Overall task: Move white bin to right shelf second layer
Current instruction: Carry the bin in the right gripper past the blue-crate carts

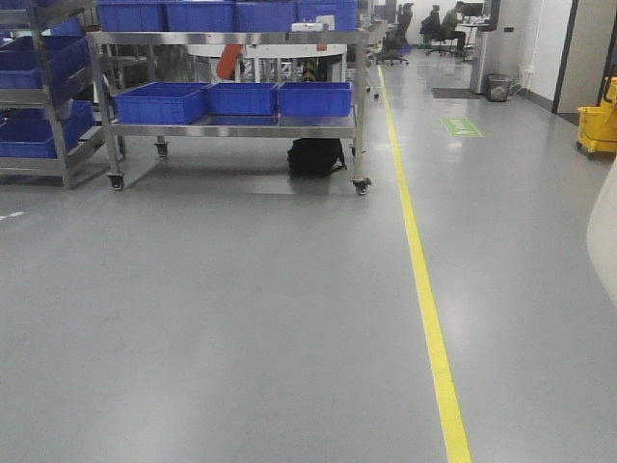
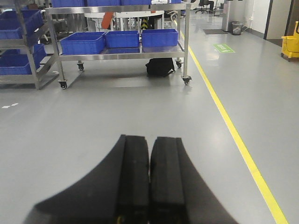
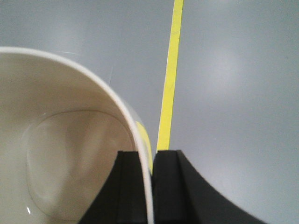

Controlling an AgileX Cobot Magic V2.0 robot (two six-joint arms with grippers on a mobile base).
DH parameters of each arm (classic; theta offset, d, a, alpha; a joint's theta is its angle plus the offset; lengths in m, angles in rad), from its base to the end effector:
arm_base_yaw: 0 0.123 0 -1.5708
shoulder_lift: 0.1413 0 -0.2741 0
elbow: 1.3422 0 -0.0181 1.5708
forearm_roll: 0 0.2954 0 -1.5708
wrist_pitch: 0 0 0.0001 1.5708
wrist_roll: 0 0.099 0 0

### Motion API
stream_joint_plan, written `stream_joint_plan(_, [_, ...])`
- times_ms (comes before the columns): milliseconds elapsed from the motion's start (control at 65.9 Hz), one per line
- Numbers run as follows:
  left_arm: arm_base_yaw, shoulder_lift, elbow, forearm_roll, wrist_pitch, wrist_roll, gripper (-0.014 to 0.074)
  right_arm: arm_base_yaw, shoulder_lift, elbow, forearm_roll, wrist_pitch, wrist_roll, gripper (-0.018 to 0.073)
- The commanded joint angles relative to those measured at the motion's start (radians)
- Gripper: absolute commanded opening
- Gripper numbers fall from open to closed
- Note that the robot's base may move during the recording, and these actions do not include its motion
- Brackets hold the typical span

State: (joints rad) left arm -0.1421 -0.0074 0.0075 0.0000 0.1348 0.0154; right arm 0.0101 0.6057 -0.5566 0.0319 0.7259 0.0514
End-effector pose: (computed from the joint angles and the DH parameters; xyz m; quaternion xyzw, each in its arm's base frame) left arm 0.1187 -0.0170 0.1985 0.0569 0.7215 -0.0437 0.6887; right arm 0.1698 0.0038 0.2757 0.0249 0.9037 0.0278 0.4266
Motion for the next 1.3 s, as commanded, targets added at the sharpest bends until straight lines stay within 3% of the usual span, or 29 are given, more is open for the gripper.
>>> stream_joint_plan(0, [-0.003,-0.015,0.037,0.000,-0.087,-0.003,0.0085,-0.003,0.001,-0.028,0.002,-0.075,-0.005,0.0046])
stream_joint_plan(1289, [-0.003,-0.015,0.037,0.000,-0.087,-0.003,0.0085,-0.003,0.001,-0.028,0.002,-0.075,-0.005,0.0046])
